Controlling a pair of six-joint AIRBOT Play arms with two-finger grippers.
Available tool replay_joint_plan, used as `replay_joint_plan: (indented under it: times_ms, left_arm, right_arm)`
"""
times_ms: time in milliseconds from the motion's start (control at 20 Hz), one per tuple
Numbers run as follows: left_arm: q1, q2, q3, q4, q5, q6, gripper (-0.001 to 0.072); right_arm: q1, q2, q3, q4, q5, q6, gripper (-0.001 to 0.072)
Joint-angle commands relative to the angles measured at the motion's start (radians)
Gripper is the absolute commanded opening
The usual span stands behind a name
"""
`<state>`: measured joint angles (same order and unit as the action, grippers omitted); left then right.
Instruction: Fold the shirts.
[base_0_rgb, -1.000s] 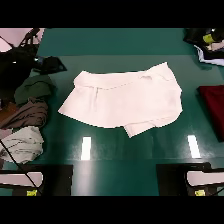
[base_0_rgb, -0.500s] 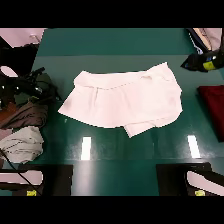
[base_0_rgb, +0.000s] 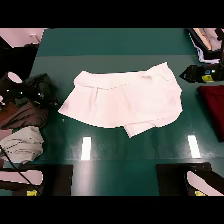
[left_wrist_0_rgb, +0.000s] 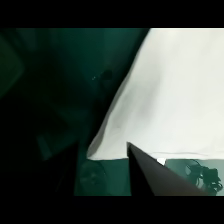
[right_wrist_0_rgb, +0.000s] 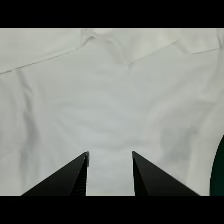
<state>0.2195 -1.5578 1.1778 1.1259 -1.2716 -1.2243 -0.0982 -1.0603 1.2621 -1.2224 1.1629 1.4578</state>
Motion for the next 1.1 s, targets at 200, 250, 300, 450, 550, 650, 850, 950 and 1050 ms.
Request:
replay_joint_plan:
  times_ms: [200, 250, 300, 450, 550, 650, 850, 950, 1050]
  left_arm:
    - [-0.062, -0.032, -0.04, -0.011, -0.003, -0.003, 0.0367]
    - [-0.061, -0.032, -0.035, -0.035, -0.012, -0.006, 0.0237]
    - [-0.061, -0.031, -0.024, -0.042, -0.027, -0.004, 0.0033]
    - [-0.062, -0.016, 0.037, -0.042, -0.076, -0.006, 0.0022]
    - [-0.062, 0.026, 0.072, -0.042, -0.074, -0.006, 0.0022]
    - [-0.062, 0.074, 0.096, -0.043, -0.071, -0.006, 0.0022]
    - [-0.062, 0.131, 0.096, -0.066, -0.068, -0.006, 0.0022]
    - [-0.062, 0.133, 0.095, -0.072, -0.083, -0.006, 0.0023]
    - [-0.062, 0.134, 0.095, -0.076, -0.095, -0.006, 0.0022]
  right_arm:
    - [0.001, 0.019, -0.01, 0.001, 0.005, 0.0, 0.0315]
    - [0.001, 0.019, -0.01, 0.001, 0.032, 0.0, 0.0315]
    - [-0.001, 0.019, -0.011, -0.002, 0.071, 0.0, 0.0315]
    - [-0.008, 0.041, -0.085, -0.005, 0.148, 0.032, 0.0315]
    - [-0.031, 0.083, -0.215, -0.008, 0.154, 0.094, 0.0315]
    - [-0.053, 0.13, -0.38, -0.006, 0.139, 0.143, 0.0319]
    - [-0.055, 0.179, -0.671, 0.132, 0.095, 0.167, 0.0555]
    - [-0.053, 0.196, -0.776, 0.229, -0.008, 0.196, 0.055]
    - [-0.053, 0.215, -0.843, 0.294, -0.105, 0.21, 0.0437]
